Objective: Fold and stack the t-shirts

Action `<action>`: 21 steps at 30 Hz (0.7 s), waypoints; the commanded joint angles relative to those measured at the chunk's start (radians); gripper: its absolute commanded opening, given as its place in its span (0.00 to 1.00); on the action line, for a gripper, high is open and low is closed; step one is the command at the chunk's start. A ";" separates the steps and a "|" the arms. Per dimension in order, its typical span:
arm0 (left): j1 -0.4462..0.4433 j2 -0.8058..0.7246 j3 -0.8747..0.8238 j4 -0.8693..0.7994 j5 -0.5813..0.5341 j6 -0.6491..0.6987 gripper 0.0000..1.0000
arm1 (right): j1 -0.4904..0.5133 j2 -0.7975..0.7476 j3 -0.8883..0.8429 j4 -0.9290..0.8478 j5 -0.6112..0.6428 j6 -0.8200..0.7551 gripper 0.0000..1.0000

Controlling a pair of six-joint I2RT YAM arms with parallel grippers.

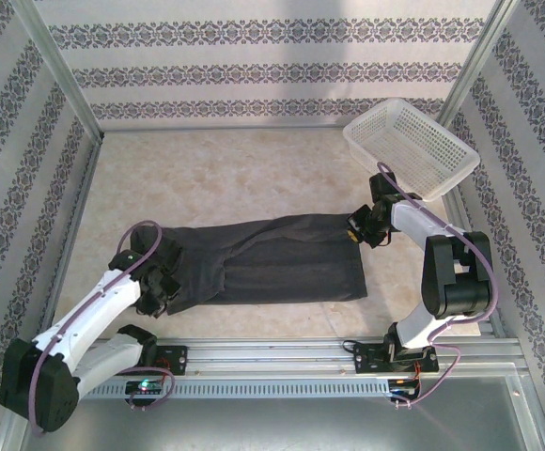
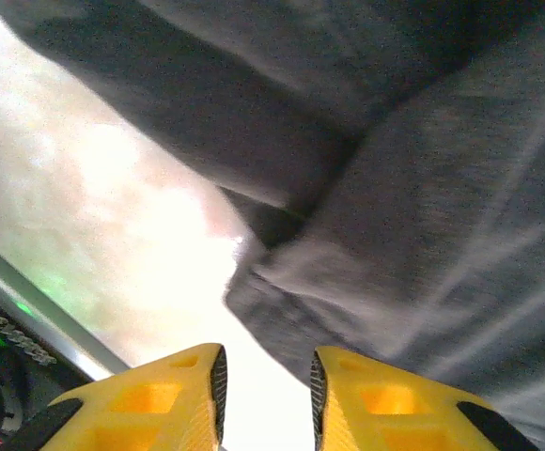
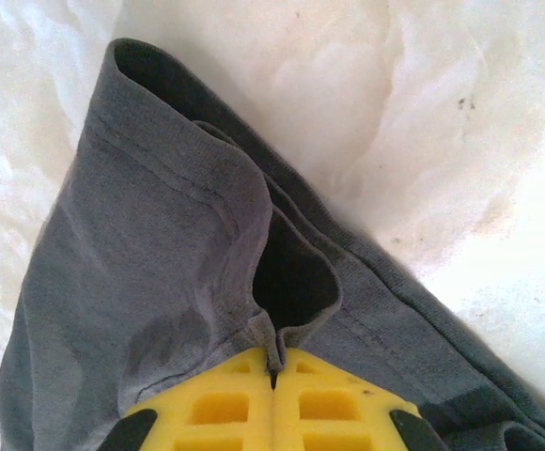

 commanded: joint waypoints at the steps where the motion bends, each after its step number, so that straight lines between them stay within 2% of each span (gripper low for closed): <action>1: 0.006 -0.056 -0.050 0.023 -0.035 0.087 0.38 | -0.005 0.016 0.029 -0.010 -0.010 -0.019 0.00; 4: 0.006 -0.093 -0.120 0.121 -0.005 0.100 0.42 | -0.004 0.019 0.032 -0.008 -0.011 -0.018 0.00; 8: 0.006 -0.133 -0.199 0.257 0.022 0.104 0.42 | -0.004 0.019 0.034 -0.011 -0.010 -0.021 0.00; 14: 0.006 -0.078 -0.243 0.358 0.035 0.109 0.38 | -0.005 0.013 0.026 -0.009 -0.009 -0.020 0.00; 21: 0.005 -0.042 -0.220 0.378 -0.033 0.087 0.16 | -0.004 0.005 0.016 -0.012 -0.007 -0.025 0.00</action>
